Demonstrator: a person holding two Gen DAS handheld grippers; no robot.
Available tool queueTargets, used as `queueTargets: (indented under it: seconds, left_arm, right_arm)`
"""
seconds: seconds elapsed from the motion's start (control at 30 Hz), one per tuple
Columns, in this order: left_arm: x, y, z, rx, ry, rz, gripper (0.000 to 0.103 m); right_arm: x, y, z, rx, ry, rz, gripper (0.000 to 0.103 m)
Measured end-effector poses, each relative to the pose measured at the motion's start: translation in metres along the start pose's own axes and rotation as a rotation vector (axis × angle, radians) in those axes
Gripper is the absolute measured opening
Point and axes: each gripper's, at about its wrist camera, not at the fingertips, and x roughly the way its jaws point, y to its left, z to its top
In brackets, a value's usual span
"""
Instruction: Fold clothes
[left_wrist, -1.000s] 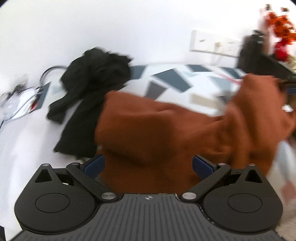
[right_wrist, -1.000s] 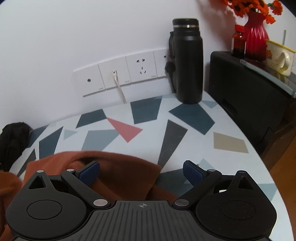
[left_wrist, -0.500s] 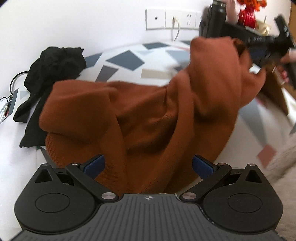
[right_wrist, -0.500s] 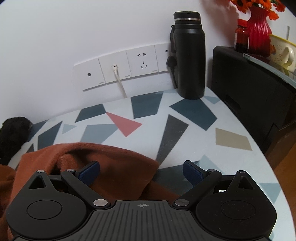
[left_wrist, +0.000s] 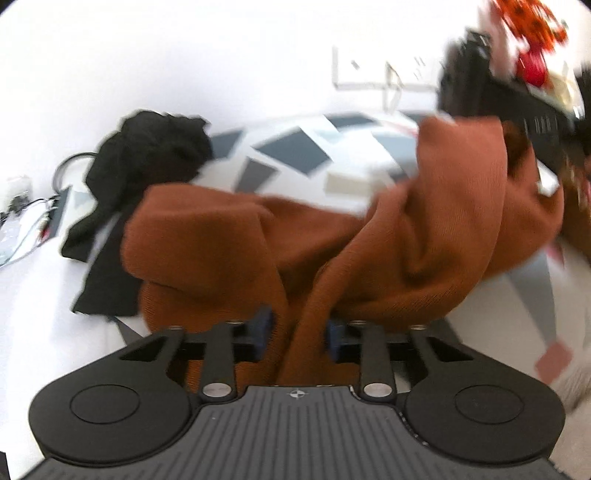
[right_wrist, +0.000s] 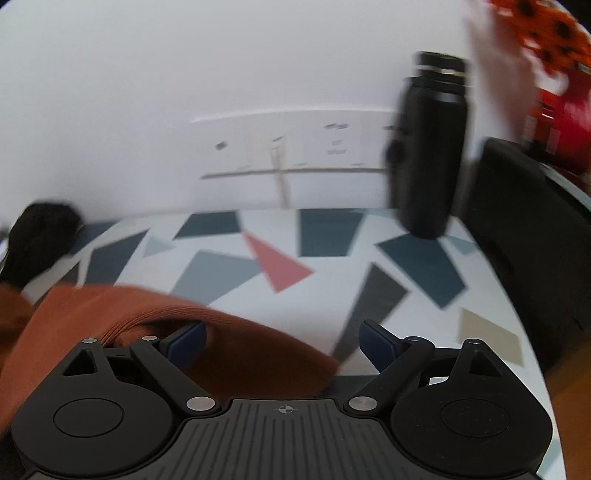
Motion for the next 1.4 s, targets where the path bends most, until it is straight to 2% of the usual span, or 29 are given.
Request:
queueTargets:
  seconds: [0.03, 0.2, 0.27, 0.3, 0.33, 0.4, 0.53, 0.57, 0.6, 0.67, 0.7, 0.73, 0.8, 0.83, 0.9, 0.97, 1.0, 1.03, 1.07, 1.1, 1.13, 1.2, 1.4]
  left_arm:
    - [-0.005, 0.004, 0.005, -0.024, -0.018, -0.005, 0.014]
    - [-0.022, 0.013, 0.026, -0.072, -0.104, 0.017, 0.013]
    - [-0.025, 0.016, 0.033, -0.097, -0.126, 0.026, 0.012]
    - [-0.026, 0.018, 0.037, -0.108, -0.135, 0.025, 0.012]
    - [-0.027, 0.019, 0.040, -0.118, -0.144, 0.024, 0.012]
    - [-0.033, 0.021, 0.046, -0.114, -0.167, 0.024, 0.012]
    - [-0.049, 0.029, 0.061, -0.141, -0.217, -0.008, 0.012]
    - [-0.054, 0.030, 0.065, -0.136, -0.231, -0.021, 0.012]
    - [-0.059, 0.031, 0.068, -0.132, -0.245, -0.033, 0.012]
    - [-0.069, 0.033, 0.076, -0.123, -0.272, -0.058, 0.012]
    - [-0.071, 0.035, 0.079, -0.122, -0.276, -0.064, 0.012]
    - [-0.073, 0.036, 0.083, -0.121, -0.279, -0.071, 0.012]
    - [-0.072, 0.040, 0.086, -0.132, -0.274, -0.082, 0.012]
    - [-0.071, 0.042, 0.085, -0.134, -0.272, -0.086, 0.012]
    - [-0.068, 0.045, 0.085, -0.137, -0.267, -0.093, 0.012]
    - [-0.066, 0.050, 0.084, -0.146, -0.261, -0.104, 0.012]
    - [-0.067, 0.052, 0.084, -0.150, -0.262, -0.110, 0.012]
    - [-0.068, 0.053, 0.083, -0.153, -0.263, -0.117, 0.012]
    - [-0.069, 0.055, 0.083, -0.152, -0.265, -0.122, 0.012]
    - [-0.070, 0.057, 0.083, -0.150, -0.267, -0.126, 0.012]
    - [-0.072, 0.058, 0.083, -0.149, -0.270, -0.133, 0.012]
    - [-0.077, 0.060, 0.082, -0.148, -0.276, -0.147, 0.012]
    - [-0.083, 0.062, 0.098, -0.164, -0.314, -0.210, 0.012]
  right_arm:
    - [0.005, 0.003, 0.000, -0.011, 0.006, 0.009, 0.088]
    - [0.030, 0.011, -0.002, 0.014, 0.047, 0.082, 0.084]
    - [0.036, 0.014, -0.002, 0.032, 0.076, 0.139, 0.060]
    - [0.039, 0.016, -0.002, 0.041, 0.092, 0.169, 0.033]
    - [0.041, 0.018, -0.002, 0.050, 0.107, 0.200, 0.000]
    - [0.033, 0.022, 0.000, 0.053, 0.067, 0.192, 0.000]
    - [-0.012, 0.014, 0.014, 0.154, -0.124, 0.172, 0.000]
    - [-0.022, 0.010, 0.019, 0.179, -0.149, 0.163, 0.000]
    - [-0.031, 0.007, 0.022, 0.200, -0.162, 0.156, 0.000]
    - [-0.039, 0.007, 0.026, 0.207, -0.109, 0.186, 0.002]
    - [-0.040, 0.012, 0.024, 0.186, -0.074, 0.180, 0.011]
    - [-0.041, 0.019, 0.021, 0.151, -0.043, 0.166, 0.031]
    - [-0.044, 0.033, 0.010, 0.117, -0.028, 0.171, 0.046]
    - [-0.044, 0.040, 0.003, 0.121, -0.021, 0.192, 0.060]
    - [-0.039, 0.054, -0.007, 0.135, 0.008, 0.230, 0.074]
    - [-0.026, 0.074, -0.018, 0.103, 0.052, 0.228, 0.073]
    - [-0.019, 0.083, -0.022, 0.072, 0.075, 0.206, 0.067]
    - [-0.012, 0.088, -0.025, 0.055, 0.098, 0.173, 0.041]
    - [-0.006, 0.090, -0.028, 0.044, 0.121, 0.138, 0.026]
    - [-0.005, 0.086, -0.030, 0.081, 0.124, 0.128, 0.016]
    - [-0.006, 0.079, -0.031, 0.139, 0.116, 0.131, 0.014]
    - [-0.024, 0.062, -0.027, 0.217, 0.038, 0.098, 0.012]
    - [-0.102, 0.017, 0.011, 0.282, -0.284, -0.083, 0.012]
